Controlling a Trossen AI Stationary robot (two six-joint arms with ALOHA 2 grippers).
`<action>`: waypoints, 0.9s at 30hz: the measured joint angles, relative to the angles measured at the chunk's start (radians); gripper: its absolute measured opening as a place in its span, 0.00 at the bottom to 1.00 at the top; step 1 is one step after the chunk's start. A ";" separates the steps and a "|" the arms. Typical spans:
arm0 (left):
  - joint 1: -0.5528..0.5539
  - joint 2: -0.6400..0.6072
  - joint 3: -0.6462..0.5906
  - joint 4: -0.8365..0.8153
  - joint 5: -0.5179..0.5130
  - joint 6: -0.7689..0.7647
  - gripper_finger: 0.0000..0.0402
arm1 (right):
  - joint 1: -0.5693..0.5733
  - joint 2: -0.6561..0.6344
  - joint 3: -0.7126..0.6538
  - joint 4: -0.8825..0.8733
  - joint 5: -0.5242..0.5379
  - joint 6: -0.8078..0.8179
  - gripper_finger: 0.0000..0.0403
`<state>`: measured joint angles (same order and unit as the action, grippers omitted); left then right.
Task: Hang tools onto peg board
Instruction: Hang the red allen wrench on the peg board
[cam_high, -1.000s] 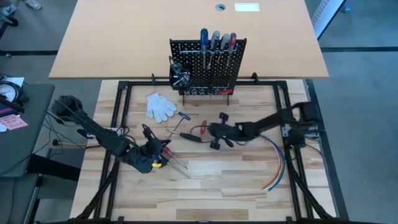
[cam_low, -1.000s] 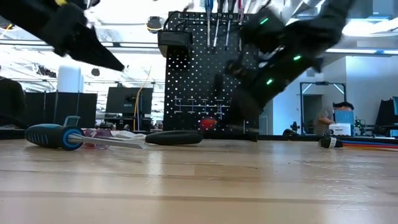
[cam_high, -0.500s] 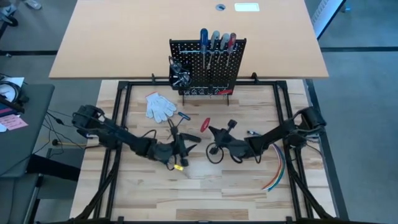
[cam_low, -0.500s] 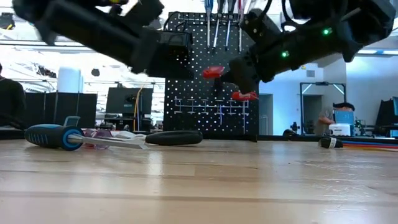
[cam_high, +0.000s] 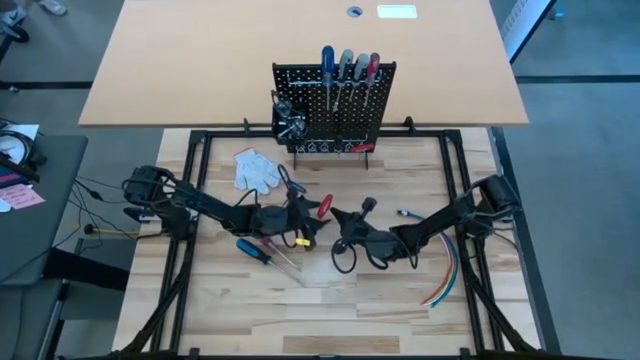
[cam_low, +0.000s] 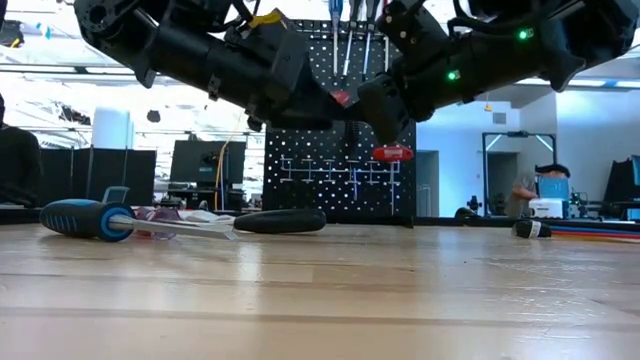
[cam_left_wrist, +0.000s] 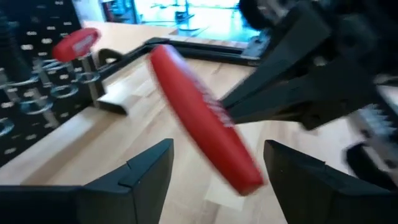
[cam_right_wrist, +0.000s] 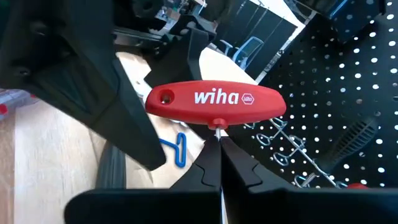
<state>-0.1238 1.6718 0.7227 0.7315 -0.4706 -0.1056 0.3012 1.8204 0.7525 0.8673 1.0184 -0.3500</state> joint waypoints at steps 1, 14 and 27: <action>0.000 0.000 0.000 0.006 0.004 0.005 0.59 | 0.000 0.000 0.000 0.000 -0.005 0.000 0.00; 0.000 -0.002 -0.001 0.014 0.003 0.042 0.25 | 0.000 -0.001 0.000 -0.012 -0.030 0.000 0.00; -0.030 -0.170 0.000 -0.314 -0.008 0.096 0.09 | 0.012 -0.032 0.000 -0.120 -0.153 -0.066 0.24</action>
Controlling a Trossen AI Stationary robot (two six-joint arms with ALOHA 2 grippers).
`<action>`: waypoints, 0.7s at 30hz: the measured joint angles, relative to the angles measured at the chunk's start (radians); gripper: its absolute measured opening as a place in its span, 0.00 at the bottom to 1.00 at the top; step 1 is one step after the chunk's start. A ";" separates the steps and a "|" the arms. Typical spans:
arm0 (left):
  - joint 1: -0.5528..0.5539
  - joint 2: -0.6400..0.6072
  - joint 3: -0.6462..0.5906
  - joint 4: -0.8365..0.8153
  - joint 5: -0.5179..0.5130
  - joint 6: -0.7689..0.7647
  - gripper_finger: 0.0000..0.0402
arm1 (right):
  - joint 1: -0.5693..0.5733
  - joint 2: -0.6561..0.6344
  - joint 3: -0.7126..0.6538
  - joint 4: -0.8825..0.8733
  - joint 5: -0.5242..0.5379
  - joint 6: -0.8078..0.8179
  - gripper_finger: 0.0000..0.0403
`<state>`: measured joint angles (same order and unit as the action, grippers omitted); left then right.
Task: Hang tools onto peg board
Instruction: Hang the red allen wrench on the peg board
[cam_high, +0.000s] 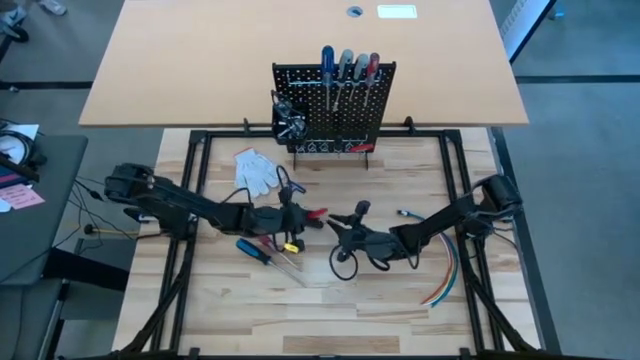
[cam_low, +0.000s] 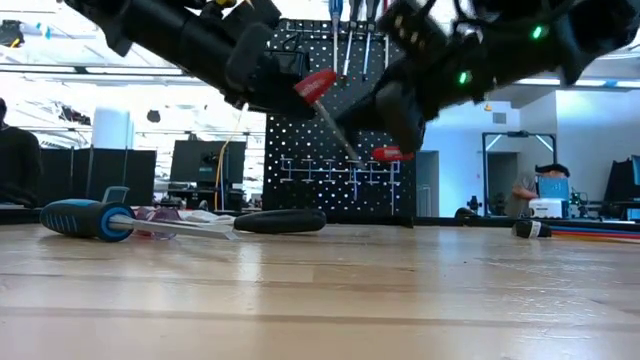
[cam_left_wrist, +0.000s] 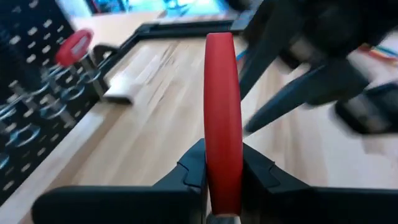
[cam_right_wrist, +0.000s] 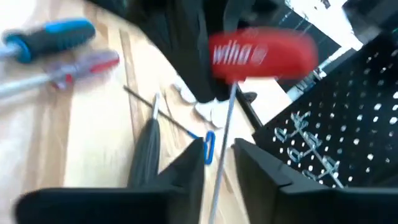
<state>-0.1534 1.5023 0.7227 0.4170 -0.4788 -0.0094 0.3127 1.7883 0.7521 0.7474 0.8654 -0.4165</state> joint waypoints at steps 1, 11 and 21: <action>0.003 -0.025 0.000 -0.055 -0.001 -0.014 0.09 | 0.001 -0.019 0.000 -0.013 -0.001 0.000 0.27; 0.039 -0.111 0.000 -0.359 0.194 -0.044 0.09 | -0.152 -0.253 0.002 -0.167 -0.523 0.318 0.61; 0.035 -0.080 -0.001 -0.362 0.197 -0.038 0.12 | -0.296 -0.079 0.162 -0.302 -0.869 0.374 0.59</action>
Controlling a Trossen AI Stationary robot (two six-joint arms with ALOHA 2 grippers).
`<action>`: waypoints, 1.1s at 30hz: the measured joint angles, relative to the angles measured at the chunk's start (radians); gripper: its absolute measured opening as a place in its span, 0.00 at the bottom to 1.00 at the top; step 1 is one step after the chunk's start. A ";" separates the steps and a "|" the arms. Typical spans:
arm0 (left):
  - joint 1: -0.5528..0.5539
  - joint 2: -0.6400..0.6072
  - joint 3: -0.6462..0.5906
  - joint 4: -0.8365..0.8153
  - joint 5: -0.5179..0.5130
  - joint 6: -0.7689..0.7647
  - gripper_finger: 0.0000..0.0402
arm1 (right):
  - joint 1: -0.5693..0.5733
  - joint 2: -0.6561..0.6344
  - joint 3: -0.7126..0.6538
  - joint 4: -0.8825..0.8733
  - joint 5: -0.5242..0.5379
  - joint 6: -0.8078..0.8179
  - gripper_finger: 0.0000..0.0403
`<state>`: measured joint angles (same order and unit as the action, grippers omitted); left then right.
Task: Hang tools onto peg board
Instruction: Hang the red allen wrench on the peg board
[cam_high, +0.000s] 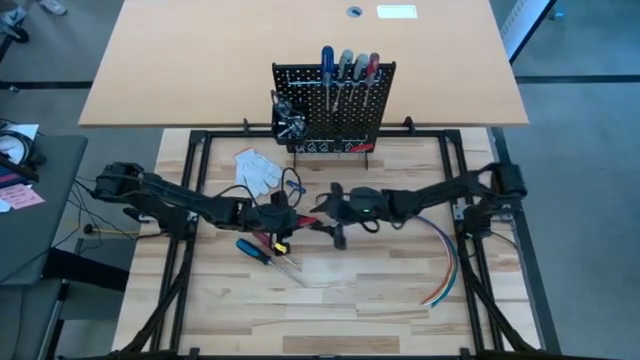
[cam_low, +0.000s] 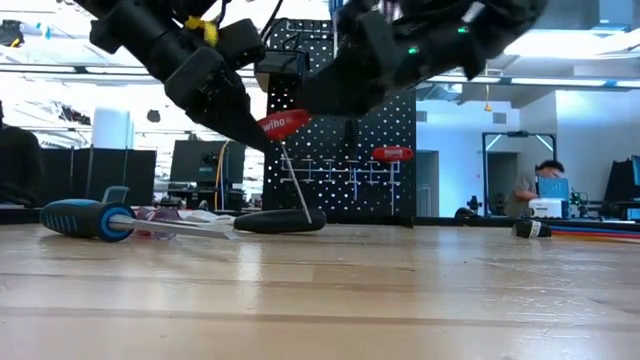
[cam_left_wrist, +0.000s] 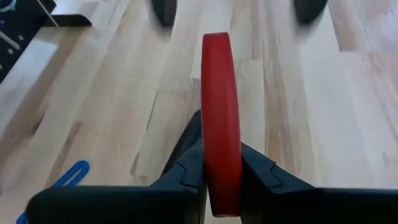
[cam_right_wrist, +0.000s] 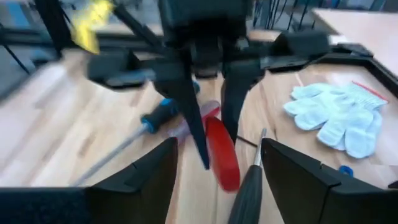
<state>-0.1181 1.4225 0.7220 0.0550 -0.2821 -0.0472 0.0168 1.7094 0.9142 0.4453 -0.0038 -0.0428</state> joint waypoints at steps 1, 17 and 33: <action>0.000 0.002 0.000 0.006 0.000 -0.001 0.12 | -0.001 0.017 0.025 -0.035 0.000 -0.011 0.58; 0.000 0.005 0.000 -0.007 -0.006 -0.018 0.12 | 0.001 0.079 0.137 -0.227 -0.002 -0.019 0.18; -0.006 -0.085 0.000 -0.307 -0.238 -0.240 0.31 | 0.024 -0.101 0.020 -0.131 0.455 -0.109 0.13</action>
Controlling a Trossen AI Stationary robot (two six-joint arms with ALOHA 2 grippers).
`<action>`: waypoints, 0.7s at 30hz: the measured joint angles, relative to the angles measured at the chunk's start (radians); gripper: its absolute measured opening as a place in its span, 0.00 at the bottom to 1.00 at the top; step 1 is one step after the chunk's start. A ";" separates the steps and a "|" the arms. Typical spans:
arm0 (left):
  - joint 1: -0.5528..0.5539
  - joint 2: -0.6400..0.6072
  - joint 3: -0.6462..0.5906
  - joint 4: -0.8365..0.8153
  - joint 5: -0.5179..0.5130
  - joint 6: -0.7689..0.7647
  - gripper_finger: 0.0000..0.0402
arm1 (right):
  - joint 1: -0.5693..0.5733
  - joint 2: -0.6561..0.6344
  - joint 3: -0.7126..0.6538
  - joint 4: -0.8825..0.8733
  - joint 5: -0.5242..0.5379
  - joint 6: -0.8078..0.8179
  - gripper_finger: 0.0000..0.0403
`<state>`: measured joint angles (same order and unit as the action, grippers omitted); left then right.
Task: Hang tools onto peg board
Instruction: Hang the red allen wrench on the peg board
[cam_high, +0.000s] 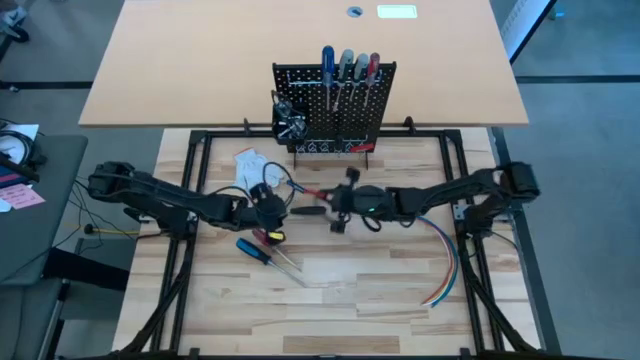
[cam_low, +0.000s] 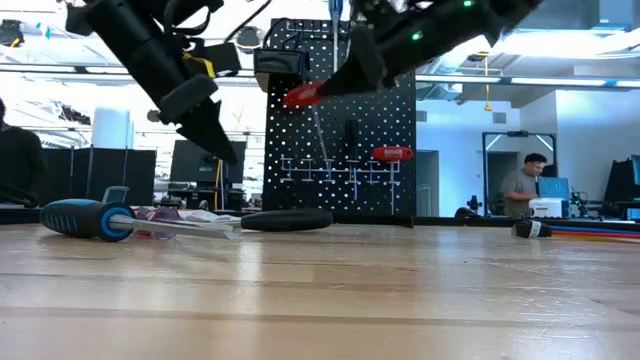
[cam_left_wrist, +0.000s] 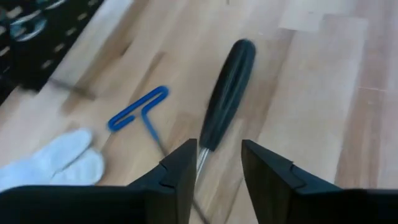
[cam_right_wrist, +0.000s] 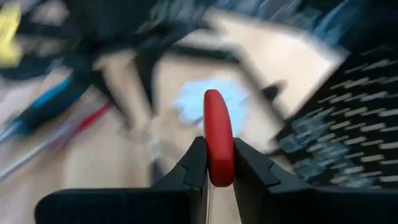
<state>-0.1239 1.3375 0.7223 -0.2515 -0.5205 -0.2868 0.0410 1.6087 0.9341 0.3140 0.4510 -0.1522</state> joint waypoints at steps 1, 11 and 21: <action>-0.006 -0.009 -0.005 -0.009 -0.017 -0.025 0.32 | -0.007 -0.022 -0.035 0.074 0.030 -0.015 0.13; -0.090 -0.028 -0.061 0.045 -0.156 -0.078 0.34 | -0.176 0.046 -0.195 0.756 0.115 -0.093 0.13; -0.101 -0.028 -0.061 0.042 -0.187 -0.069 0.34 | -0.264 0.135 -0.184 0.860 0.113 -0.092 0.13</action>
<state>-0.2253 1.3098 0.6609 -0.2090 -0.7078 -0.3561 -0.2233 1.7435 0.7503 1.1739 0.5643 -0.2443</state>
